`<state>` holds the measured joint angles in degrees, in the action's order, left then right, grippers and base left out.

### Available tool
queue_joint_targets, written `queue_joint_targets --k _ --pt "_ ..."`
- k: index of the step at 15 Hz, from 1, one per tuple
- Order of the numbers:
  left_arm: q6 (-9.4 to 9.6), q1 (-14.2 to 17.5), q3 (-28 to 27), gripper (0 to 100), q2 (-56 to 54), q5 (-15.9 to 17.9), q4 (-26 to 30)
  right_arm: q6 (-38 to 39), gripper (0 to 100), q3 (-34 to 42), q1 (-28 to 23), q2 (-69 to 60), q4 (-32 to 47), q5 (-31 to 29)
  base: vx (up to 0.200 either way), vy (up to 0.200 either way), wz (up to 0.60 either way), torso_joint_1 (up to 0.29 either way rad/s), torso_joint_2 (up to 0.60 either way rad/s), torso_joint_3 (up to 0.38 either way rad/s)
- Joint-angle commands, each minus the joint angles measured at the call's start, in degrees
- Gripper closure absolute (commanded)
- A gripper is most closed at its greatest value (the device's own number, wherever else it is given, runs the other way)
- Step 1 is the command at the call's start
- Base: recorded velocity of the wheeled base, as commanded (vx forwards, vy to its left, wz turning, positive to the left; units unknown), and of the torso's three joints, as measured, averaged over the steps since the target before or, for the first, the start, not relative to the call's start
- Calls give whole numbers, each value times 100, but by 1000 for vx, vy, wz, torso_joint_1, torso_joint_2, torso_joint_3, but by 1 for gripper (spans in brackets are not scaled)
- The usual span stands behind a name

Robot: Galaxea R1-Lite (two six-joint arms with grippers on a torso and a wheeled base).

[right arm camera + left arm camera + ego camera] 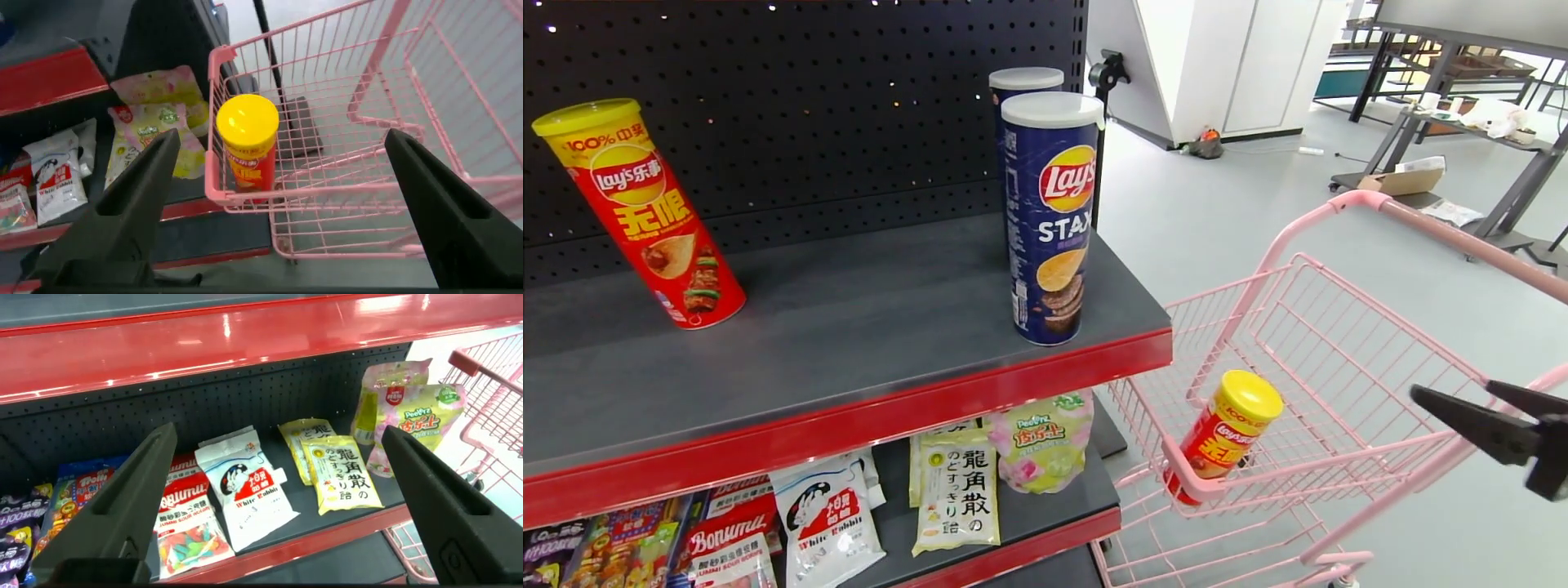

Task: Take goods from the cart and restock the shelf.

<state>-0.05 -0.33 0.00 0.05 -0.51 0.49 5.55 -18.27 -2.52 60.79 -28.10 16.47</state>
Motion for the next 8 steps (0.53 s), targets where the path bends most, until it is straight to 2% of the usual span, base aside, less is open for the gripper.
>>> queue_joint_targets --k 1,2,4,8 --pt "-4 -2 0 0 4 -2 -5 -229 0 790 -46 2885 -2217 805 0 0 0 0 0 0" --pt "-4 -2 0 0 4 -2 -5 -273 0 817 -38 3211 -2490 849 0 0 0 0 0 0" --pt "-4 -2 0 0 4 -2 -5 -309 0 773 -29 3439 -2551 849 0 0 0 0 0 0" --pt "-4 -2 0 0 4 -2 -5 -309 0 632 358 3747 -2569 1025 0 0 0 0 0 0"
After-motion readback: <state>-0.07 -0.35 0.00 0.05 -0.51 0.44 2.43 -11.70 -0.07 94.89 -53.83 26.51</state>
